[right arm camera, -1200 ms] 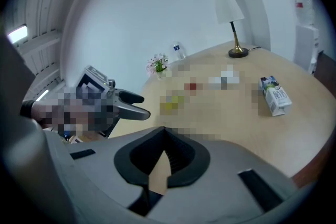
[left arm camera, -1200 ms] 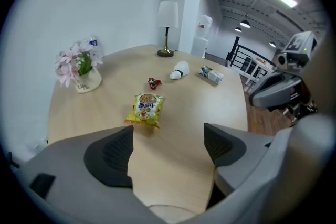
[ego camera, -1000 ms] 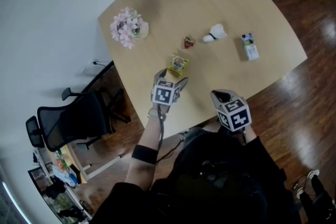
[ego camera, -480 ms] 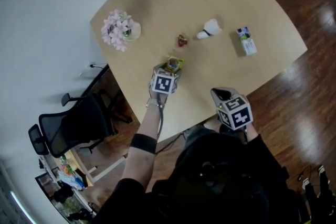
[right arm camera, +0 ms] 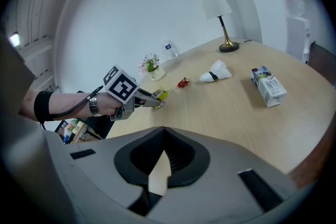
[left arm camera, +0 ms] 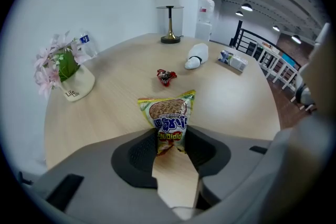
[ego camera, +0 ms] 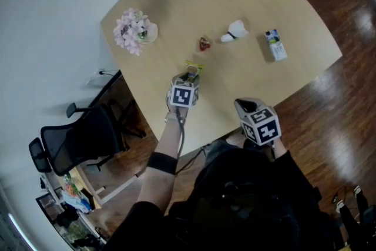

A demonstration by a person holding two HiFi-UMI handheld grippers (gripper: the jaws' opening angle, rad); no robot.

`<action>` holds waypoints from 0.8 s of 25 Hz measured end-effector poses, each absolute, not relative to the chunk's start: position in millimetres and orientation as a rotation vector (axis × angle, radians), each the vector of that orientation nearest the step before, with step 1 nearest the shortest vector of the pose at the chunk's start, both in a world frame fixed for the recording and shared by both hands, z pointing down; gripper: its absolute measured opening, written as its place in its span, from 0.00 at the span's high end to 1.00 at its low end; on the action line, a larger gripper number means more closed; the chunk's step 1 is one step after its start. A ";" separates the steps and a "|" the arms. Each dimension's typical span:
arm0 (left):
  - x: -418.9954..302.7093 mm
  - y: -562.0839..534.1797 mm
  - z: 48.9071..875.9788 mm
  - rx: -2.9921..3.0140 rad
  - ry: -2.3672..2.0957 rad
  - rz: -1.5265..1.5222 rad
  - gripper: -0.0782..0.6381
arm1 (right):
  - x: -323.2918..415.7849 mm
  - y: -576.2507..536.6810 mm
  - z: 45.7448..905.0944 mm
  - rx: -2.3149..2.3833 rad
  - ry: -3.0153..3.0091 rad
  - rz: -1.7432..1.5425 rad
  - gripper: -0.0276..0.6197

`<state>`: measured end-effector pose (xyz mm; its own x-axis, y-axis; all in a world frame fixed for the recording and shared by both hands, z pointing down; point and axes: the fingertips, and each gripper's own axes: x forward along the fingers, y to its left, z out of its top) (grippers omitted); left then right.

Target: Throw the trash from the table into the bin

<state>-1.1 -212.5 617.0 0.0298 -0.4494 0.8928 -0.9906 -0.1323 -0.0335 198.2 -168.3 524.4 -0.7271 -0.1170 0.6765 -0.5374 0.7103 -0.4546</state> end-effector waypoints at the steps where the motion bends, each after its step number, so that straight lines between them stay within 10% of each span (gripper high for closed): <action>1: 1.6 -210.8 612.0 1.665 -1.477 1.035 0.66 | 196.9 -167.4 523.3 0.495 -2.288 0.866 0.94; 20: 23.3 -38.7 510.5 1.666 -1.594 0.675 0.69 | 133.8 -119.3 497.3 0.397 -2.316 0.690 0.94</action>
